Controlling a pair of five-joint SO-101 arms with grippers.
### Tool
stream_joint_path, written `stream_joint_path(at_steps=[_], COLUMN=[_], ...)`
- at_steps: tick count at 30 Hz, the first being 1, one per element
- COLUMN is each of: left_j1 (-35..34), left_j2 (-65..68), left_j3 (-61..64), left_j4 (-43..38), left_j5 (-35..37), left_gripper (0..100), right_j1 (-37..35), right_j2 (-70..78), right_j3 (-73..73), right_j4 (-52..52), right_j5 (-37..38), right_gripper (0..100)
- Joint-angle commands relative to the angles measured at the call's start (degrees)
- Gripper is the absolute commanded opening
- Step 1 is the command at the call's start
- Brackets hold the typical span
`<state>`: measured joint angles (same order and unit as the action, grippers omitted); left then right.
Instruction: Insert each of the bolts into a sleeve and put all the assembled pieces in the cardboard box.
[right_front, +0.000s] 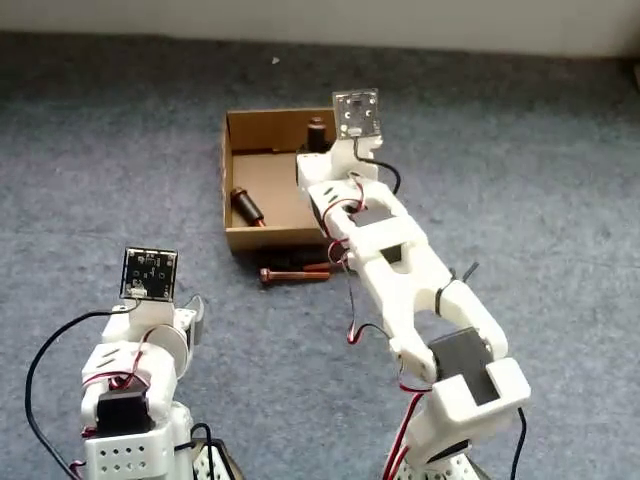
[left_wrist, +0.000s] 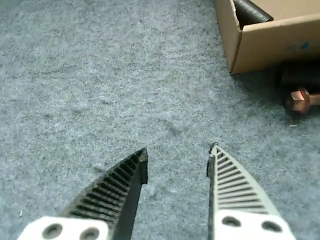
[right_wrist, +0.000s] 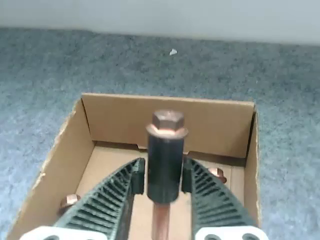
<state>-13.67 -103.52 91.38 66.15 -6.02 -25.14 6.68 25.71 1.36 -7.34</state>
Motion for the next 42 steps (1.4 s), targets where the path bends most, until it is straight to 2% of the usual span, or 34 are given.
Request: stream_joint_path(at_steps=[1, 6, 11, 16, 21, 24, 30, 35, 42], left_j1=[-0.75, -0.75, -0.75, -0.75, -0.75, -0.75, -0.75, -0.75, -0.75], left_j2=[-0.31, -0.31, -0.31, -0.31, -0.31, -0.31, -0.31, -0.31, -0.31], left_j3=[-0.22, -0.22, -0.22, -0.13, -0.13, -0.13, -0.13, -0.13, -0.13], left_j4=[-1.14, -1.14, -1.14, -1.14, -1.14, -1.14, -1.14, -1.14, -1.14], left_j5=[-0.53, -0.53, -0.53, -0.53, -0.53, -0.53, -0.53, -0.53, -0.53], left_gripper=[21, 21, 21, 21, 21, 21, 21, 21, 21], right_j1=[0.57, 0.13, -3.38, -8.92, -13.67, -14.02, -15.52, -16.92, -17.45], right_j2=[-1.71, -9.36, -20.26, -28.09, -29.41, -27.03, -15.69, -8.4, -7.08], right_j3=[-3.3, -6.46, -4.44, 4.7, 15.78, 17.89, 15.87, 9.27, 5.93], right_j4=[6.37, 23.25, 38.64, 46.46, 45.67, 39.43, 29.41, 29.41, 29.41], right_j5=[-0.26, 0.18, 11.16, 19.69, 23.21, 23.21, 23.12, 23.12, 23.03], right_gripper=[15.6, 15.6, 15.6, 15.6, 15.6, 15.6, 15.6, 15.6, 15.6])
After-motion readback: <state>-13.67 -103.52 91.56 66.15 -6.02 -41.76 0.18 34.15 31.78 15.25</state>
